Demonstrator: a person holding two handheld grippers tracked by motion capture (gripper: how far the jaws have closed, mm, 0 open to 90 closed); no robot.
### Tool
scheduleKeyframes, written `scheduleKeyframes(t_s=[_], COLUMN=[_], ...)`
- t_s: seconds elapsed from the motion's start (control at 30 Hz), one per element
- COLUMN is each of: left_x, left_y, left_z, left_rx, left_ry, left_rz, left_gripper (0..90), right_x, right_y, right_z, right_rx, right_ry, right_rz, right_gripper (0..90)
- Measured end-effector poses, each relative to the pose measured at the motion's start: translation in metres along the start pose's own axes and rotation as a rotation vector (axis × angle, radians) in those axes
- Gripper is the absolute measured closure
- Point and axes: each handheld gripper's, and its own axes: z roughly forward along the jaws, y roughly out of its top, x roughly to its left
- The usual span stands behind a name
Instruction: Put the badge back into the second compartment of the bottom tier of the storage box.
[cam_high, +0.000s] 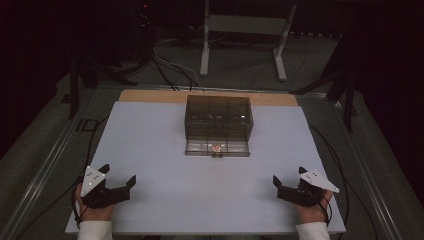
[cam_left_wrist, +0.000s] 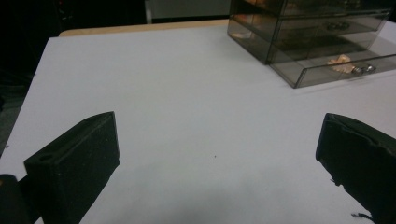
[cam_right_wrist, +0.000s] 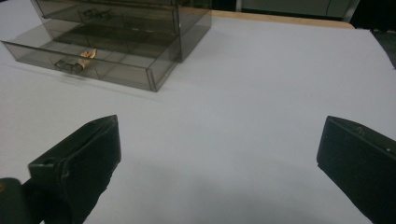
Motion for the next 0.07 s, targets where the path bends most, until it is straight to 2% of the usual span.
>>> scheduleKeyframes(t_s=[0.07], left_x=[0.0005], left_y=[-0.0001], left_z=[0.0005], left_rx=[0.006], left_ry=[0.007], left_rz=[-0.003], left_gripper=[0.3], right_x=[-0.0002], right_y=[-0.0005], right_z=[0.0018], right_rx=[0.011], right_ry=[-0.005], right_rz=[0.000], right_gripper=[0.0])
